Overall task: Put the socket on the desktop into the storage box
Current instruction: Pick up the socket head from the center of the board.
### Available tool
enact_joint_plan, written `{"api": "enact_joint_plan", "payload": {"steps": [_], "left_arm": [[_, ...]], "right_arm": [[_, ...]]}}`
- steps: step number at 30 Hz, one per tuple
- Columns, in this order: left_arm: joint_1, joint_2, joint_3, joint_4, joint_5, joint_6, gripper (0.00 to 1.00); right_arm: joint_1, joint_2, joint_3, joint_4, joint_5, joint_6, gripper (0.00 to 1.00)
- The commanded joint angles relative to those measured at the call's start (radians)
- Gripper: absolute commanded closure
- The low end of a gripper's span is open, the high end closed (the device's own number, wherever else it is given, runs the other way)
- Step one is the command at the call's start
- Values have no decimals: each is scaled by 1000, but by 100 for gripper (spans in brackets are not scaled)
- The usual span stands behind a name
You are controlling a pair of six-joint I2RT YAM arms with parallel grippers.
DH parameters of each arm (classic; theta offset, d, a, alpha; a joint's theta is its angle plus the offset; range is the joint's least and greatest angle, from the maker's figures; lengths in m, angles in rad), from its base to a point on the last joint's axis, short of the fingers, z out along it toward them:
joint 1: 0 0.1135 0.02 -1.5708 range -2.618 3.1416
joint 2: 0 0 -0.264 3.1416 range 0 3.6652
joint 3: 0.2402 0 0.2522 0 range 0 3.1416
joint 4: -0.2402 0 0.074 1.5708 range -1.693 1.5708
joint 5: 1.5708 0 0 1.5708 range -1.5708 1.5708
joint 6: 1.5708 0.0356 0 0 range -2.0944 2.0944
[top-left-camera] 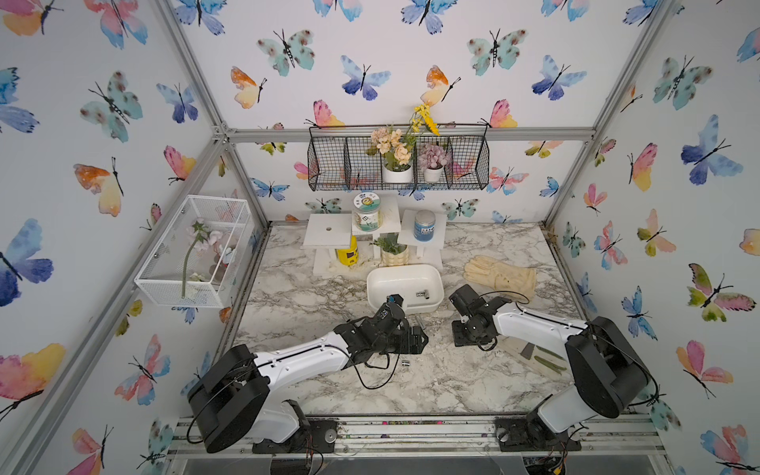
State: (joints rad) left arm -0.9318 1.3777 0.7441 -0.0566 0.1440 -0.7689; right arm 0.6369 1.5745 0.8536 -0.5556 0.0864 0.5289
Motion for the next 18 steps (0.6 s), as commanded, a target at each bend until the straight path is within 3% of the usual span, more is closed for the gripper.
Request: {"api": "enact_joint_plan", "payload": {"steps": [1, 18], "left_arm": [[-5, 8, 5, -2, -9, -4, 13], [-5, 4, 3, -8, -20, -14, 13]], "right_arm": [[7, 23, -13, 14, 26, -16, 50], [7, 42, -20, 29, 26, -30, 59]]}}
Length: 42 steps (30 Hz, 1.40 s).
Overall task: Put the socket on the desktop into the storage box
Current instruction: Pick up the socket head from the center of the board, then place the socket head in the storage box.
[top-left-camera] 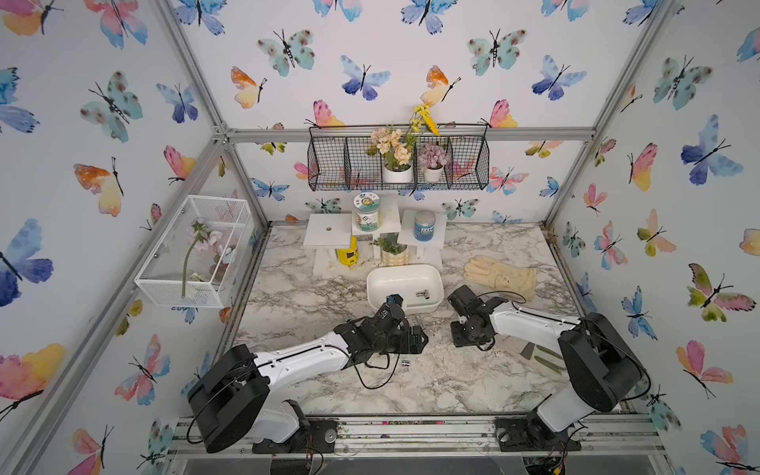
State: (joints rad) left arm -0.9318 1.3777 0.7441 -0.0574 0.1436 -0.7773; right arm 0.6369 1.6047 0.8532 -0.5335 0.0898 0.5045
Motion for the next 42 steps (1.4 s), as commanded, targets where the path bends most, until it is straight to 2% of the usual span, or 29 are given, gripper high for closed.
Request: {"api": "enact_joint_plan", "payload": {"steps": [1, 6, 14, 25, 42], "left_arm": [[-5, 3, 2, -7, -19, -5, 13], [-6, -1, -2, -5, -25, -7, 13], [-3, -45, -21, -13, -59, -1, 13], [14, 9, 103, -112, -82, 59, 13], [126, -32, 129, -160, -72, 94, 13]], "right_arm": [[7, 8, -20, 6, 22, -6, 61], [7, -9, -20, -1, 22, -1, 66], [7, -27, 19, -31, 4, 15, 68], [7, -110, 53, -71, 5, 29, 69], [7, -137, 168, -116, -18, 22, 69]]}}
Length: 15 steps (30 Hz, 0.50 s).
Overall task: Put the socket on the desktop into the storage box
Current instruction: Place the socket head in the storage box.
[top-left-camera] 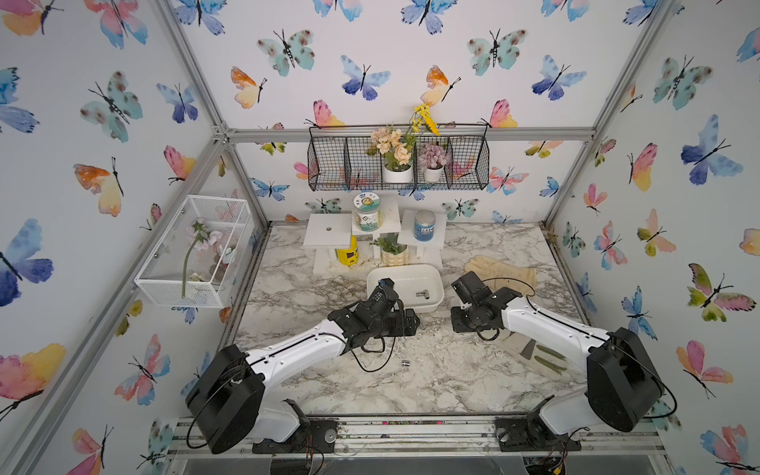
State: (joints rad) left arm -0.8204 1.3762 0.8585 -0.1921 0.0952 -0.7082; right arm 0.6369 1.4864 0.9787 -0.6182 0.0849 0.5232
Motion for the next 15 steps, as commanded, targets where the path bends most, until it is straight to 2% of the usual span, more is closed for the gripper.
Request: {"api": "enact_joint_plan", "payload": {"steps": [1, 15], "left_arm": [[22, -33, 13, -28, -20, 25, 13], [141, -142, -62, -32, -9, 35, 13]], "right_arm": [[7, -18, 52, -34, -13, 2, 69], [7, 87, 233, -31, -50, -35, 69]]}}
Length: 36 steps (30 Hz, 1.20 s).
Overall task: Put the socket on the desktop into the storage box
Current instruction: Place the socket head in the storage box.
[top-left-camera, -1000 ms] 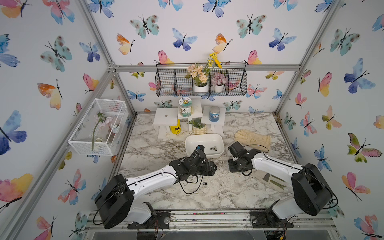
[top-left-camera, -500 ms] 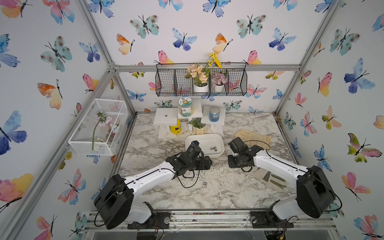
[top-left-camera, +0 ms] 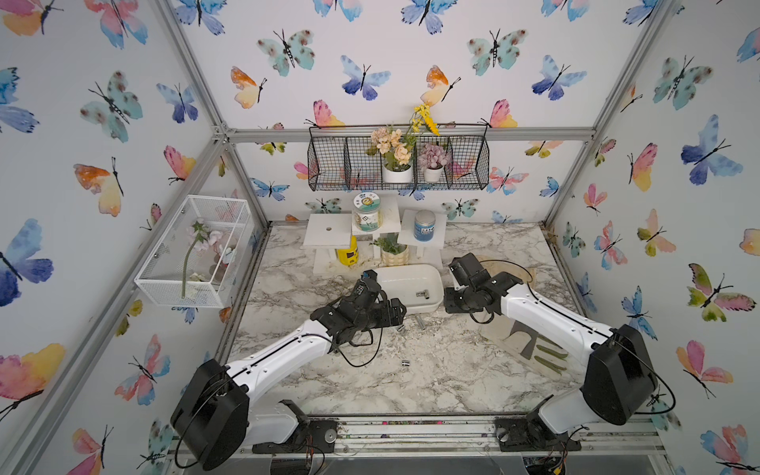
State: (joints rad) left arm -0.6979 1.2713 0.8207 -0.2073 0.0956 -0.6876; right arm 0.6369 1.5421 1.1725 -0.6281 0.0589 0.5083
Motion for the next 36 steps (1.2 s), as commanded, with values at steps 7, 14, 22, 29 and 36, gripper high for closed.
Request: {"api": "enact_joint_plan", "payload": {"steps": [7, 14, 22, 29, 36], "left_arm": [[68, -87, -55, -26, -5, 26, 13], [136, -131, -100, -8, 38, 35, 13], [183, -134, -107, -27, 66, 61, 12], [208, -151, -125, -18, 81, 60, 12], [214, -151, -128, -17, 90, 62, 12]], "right_arm": [[7, 153, 171, -14, -59, -41, 70], [20, 285, 283, -12, -82, -34, 70], [49, 400, 378, -9, -85, -17, 70], [63, 486, 455, -28, -82, -19, 70], [71, 557, 523, -43, -87, -20, 70]]}}
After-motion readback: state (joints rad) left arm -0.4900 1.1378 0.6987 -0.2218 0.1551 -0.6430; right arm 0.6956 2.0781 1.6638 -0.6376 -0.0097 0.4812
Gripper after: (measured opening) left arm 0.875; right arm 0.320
